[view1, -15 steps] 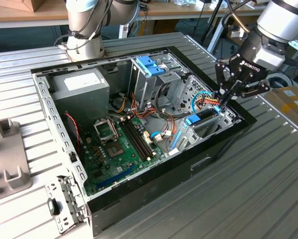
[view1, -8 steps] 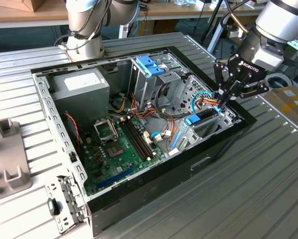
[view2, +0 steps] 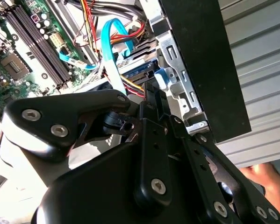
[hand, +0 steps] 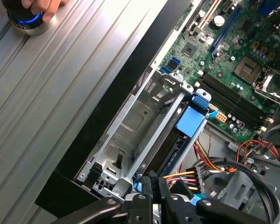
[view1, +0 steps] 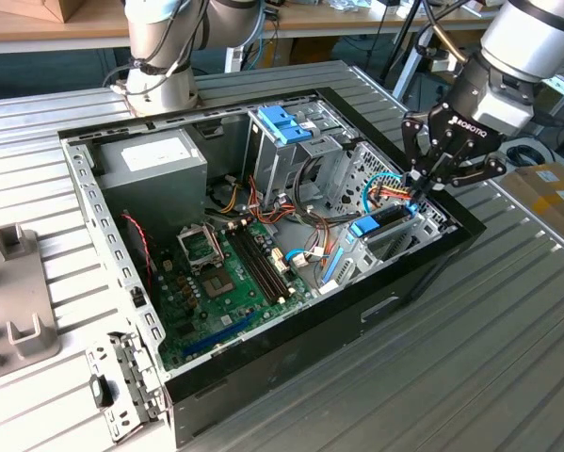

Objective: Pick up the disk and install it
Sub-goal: 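Insert the first disk wire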

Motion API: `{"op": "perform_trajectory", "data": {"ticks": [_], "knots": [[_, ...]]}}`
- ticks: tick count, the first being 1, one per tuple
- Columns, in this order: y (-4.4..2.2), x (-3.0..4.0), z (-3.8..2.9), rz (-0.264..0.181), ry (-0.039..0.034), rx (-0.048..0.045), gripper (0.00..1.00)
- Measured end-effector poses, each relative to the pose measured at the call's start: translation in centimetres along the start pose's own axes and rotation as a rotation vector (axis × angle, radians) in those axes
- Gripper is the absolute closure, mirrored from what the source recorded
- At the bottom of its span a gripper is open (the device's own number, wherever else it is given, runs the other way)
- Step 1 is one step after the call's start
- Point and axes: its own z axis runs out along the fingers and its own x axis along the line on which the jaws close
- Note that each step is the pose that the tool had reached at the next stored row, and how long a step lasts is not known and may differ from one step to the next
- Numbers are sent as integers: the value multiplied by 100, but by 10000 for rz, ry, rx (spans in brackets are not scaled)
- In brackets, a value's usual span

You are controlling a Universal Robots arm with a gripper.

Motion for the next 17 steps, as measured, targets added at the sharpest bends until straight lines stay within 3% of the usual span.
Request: {"op": "perform_trajectory", "data": {"ticks": [17], "knots": [[71,-47,7,2,0,0,83]]}}
